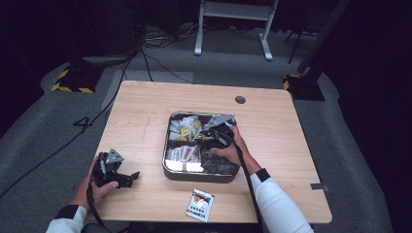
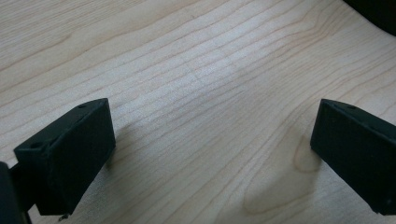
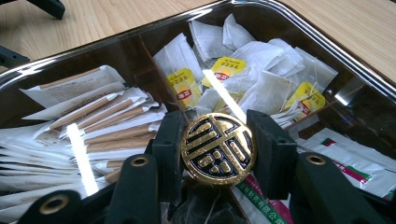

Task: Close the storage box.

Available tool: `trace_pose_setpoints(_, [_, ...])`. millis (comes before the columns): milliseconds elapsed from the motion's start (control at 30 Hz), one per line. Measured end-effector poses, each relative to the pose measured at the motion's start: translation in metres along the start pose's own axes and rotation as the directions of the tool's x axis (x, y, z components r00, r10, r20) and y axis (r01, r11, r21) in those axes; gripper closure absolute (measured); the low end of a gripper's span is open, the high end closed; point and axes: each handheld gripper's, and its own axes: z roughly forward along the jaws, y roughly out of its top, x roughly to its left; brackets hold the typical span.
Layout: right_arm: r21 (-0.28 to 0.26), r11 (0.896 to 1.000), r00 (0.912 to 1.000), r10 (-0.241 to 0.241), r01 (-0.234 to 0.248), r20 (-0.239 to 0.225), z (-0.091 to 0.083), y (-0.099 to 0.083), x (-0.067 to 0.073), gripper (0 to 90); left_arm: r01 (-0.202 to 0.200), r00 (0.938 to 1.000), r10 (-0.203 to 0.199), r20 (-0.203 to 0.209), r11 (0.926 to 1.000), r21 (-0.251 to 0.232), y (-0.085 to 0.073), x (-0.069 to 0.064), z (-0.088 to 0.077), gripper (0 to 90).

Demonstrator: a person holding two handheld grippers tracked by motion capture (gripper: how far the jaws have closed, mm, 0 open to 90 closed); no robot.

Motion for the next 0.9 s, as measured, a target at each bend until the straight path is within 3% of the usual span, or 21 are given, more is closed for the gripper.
trace_pose_setpoints(367, [-0.001, 1.000, 0.9998, -0.017, 0.017, 0.014, 0.0012, -0.0012, 0.0031, 54.8, 0.000, 1.0000, 0.000, 0.000, 1.0000, 0.000, 0.0000, 0.0000, 0.0000, 0.1])
trace_pose_setpoints(633, [0.016, 1.000, 0.9991, -0.007, 0.006, 0.043, 0.0003, -0.0017, 0.0028, 29.6, 0.000, 1.0000, 0.000, 0.000, 1.0000, 0.000, 0.0001, 0.0000, 0.0000, 0.1])
trace_pose_setpoints(900, [0.010, 1.000, 0.9983, -0.019, 0.019, 0.054, -0.0046, 0.0000, 0.0040, 24.6, 0.000, 1.0000, 0.000, 0.000, 1.0000, 0.000, 0.0000, 0.0000, 0.0000, 0.1])
